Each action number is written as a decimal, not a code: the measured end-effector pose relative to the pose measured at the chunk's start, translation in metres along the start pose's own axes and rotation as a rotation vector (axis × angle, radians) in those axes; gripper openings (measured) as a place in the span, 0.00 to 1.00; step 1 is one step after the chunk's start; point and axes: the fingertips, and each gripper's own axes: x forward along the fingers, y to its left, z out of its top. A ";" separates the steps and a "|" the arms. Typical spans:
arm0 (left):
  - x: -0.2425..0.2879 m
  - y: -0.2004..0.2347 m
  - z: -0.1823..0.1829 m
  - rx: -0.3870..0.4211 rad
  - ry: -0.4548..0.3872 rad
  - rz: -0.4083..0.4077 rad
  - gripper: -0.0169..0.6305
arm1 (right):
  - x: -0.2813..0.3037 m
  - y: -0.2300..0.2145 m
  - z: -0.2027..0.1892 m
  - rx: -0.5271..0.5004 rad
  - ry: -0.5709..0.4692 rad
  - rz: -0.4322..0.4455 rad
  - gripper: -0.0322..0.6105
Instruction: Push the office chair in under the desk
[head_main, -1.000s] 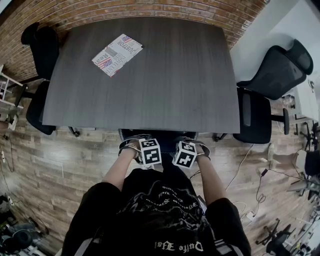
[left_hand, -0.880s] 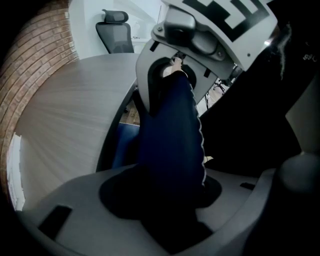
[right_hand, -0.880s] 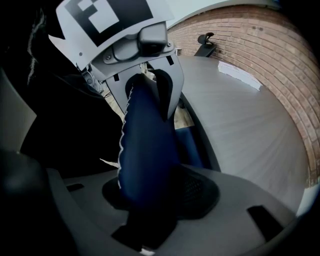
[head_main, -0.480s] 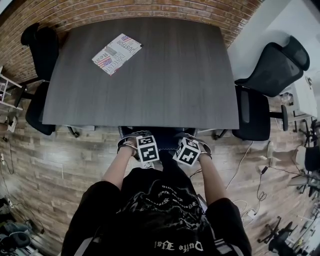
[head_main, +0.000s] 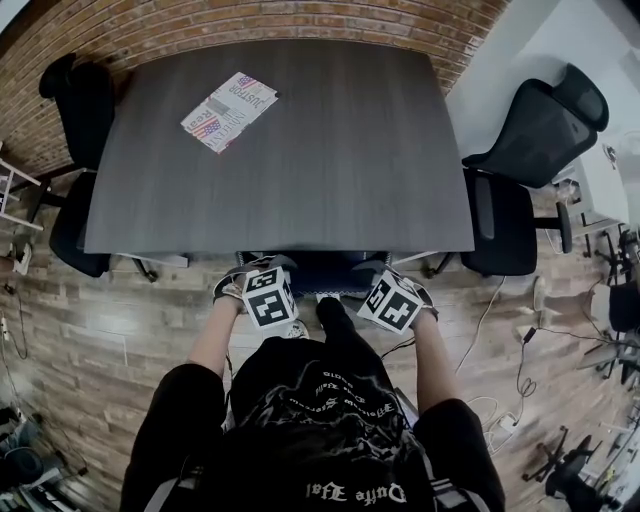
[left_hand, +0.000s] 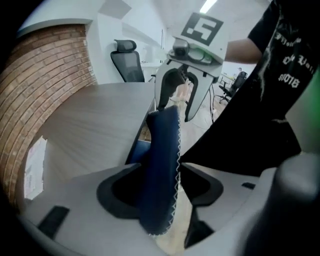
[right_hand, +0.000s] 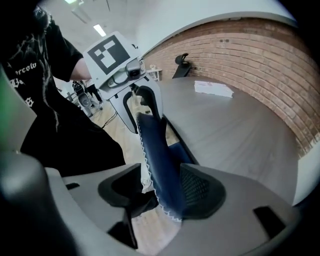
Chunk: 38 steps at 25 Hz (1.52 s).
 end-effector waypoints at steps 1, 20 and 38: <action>-0.006 0.001 0.002 -0.024 -0.031 0.006 0.41 | -0.005 -0.002 0.003 0.015 -0.026 -0.018 0.43; -0.131 0.034 0.048 -0.485 -0.805 0.409 0.41 | -0.098 -0.033 0.049 0.287 -0.520 -0.465 0.43; -0.200 0.022 0.043 -0.585 -1.083 0.565 0.39 | -0.160 -0.003 0.098 0.338 -0.877 -0.535 0.36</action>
